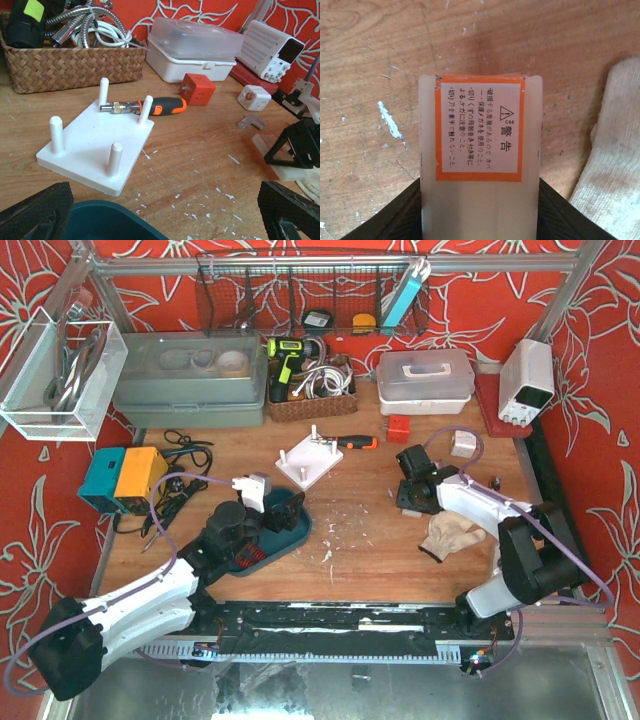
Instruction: Install the large spring
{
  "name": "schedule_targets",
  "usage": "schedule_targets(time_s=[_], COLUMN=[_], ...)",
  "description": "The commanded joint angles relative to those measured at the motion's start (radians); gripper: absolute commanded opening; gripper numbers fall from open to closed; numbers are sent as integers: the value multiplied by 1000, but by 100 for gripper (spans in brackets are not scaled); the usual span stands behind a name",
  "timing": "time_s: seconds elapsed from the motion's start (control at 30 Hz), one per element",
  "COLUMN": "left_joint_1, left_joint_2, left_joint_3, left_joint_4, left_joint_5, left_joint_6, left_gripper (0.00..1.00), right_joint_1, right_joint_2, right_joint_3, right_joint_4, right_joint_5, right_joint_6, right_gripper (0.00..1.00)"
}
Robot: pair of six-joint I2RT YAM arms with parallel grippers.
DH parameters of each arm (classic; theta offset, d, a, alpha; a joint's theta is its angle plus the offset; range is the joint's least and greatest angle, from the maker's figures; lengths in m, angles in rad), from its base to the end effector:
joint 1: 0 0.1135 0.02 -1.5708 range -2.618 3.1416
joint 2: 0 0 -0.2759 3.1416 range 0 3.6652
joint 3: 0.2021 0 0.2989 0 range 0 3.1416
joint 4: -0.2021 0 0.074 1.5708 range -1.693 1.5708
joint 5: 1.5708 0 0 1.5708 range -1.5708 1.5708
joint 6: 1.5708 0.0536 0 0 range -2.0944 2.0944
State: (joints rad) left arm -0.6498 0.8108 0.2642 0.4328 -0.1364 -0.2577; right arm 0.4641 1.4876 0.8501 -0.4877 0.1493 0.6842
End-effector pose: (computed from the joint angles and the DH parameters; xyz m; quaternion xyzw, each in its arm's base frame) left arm 0.1935 -0.1379 0.1981 0.1005 0.7390 -0.2454 0.6193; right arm 0.2922 0.1374 0.1478 0.1232 0.9649 0.0586 0.2245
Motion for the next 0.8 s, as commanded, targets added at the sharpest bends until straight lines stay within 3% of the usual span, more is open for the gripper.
schedule_targets(time_s=[0.0, 0.53, 0.63, 0.77], left_joint_1=[-5, -5, -5, -5], left_joint_2=[-1, 72, 88, 109], left_joint_3=[-7, 15, 18, 22], left_joint_4=[31, 71, 87, 103], left_joint_5=[-6, 142, 182, 230], left_joint_6=[16, 35, 38, 42], left_gripper=[100, 100, 100, 100], right_joint_1=[-2, -5, -5, 2], right_joint_2=[29, 35, -1, -64], right_joint_3=[-8, 62, 76, 89], right_joint_4=[-52, -155, -154, -58], right_joint_5=[7, 59, 55, 41], right_joint_6=[143, 228, 199, 44], right_gripper=[42, 66, 69, 71])
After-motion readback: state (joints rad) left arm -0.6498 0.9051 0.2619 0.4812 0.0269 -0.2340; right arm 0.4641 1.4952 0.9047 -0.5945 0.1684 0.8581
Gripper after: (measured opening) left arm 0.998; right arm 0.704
